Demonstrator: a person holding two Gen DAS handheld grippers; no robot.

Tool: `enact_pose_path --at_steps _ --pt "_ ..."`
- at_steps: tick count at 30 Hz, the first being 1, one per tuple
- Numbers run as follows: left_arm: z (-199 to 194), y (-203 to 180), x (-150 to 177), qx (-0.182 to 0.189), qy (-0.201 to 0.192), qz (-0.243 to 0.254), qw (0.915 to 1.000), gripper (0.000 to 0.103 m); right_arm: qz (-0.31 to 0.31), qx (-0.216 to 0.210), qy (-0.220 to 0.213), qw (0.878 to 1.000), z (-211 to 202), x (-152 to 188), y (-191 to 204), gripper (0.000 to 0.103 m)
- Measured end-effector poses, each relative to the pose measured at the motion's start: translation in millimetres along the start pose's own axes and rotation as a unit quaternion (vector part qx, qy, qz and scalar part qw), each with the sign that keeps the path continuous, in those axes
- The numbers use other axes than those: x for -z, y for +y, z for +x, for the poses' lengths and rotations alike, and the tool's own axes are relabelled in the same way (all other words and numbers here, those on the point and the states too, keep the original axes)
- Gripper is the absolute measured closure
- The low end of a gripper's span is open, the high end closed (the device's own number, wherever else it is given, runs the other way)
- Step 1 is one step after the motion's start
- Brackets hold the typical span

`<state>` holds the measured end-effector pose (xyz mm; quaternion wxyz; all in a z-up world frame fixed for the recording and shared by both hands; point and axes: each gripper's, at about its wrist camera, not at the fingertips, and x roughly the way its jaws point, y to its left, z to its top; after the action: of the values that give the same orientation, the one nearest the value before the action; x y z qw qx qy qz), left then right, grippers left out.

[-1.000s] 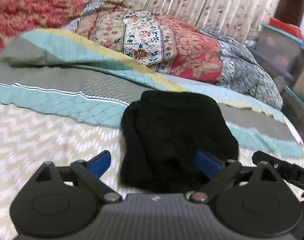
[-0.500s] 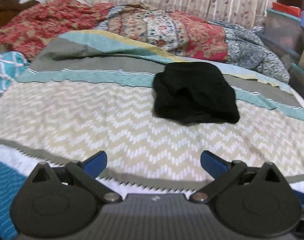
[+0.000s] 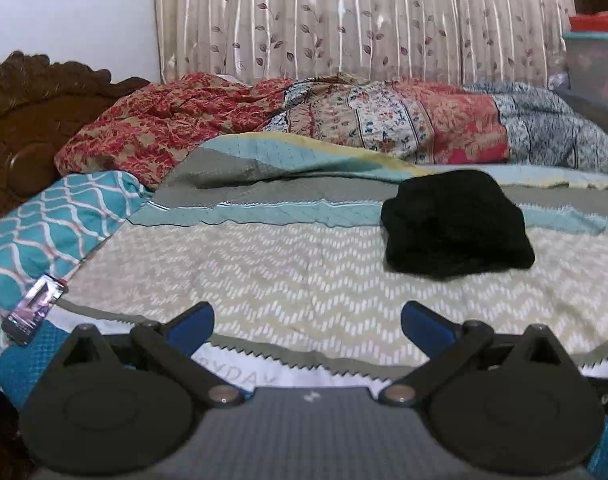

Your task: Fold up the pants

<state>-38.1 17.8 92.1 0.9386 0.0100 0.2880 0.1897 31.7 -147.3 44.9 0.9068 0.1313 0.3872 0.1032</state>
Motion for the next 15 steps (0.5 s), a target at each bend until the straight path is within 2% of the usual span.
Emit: enact_pose_path --at_steps 6,9,15 --pt "-1.5 0.3 -6.3 0.021 0.028 0.012 0.9993 0.0 0.002 -0.002 0.023 1.0 2.2 3.0 2.8 0.0" --pt "-2.3 -2.0 -8.0 0.012 0.034 0.031 0.9989 0.0 0.008 -0.01 0.033 0.999 2.8 3.7 2.9 0.0" --pt "-0.3 -1.0 -9.5 0.023 0.06 0.029 0.9976 0.0 -0.007 -0.009 0.018 1.0 -6.0 1.6 7.7 0.0"
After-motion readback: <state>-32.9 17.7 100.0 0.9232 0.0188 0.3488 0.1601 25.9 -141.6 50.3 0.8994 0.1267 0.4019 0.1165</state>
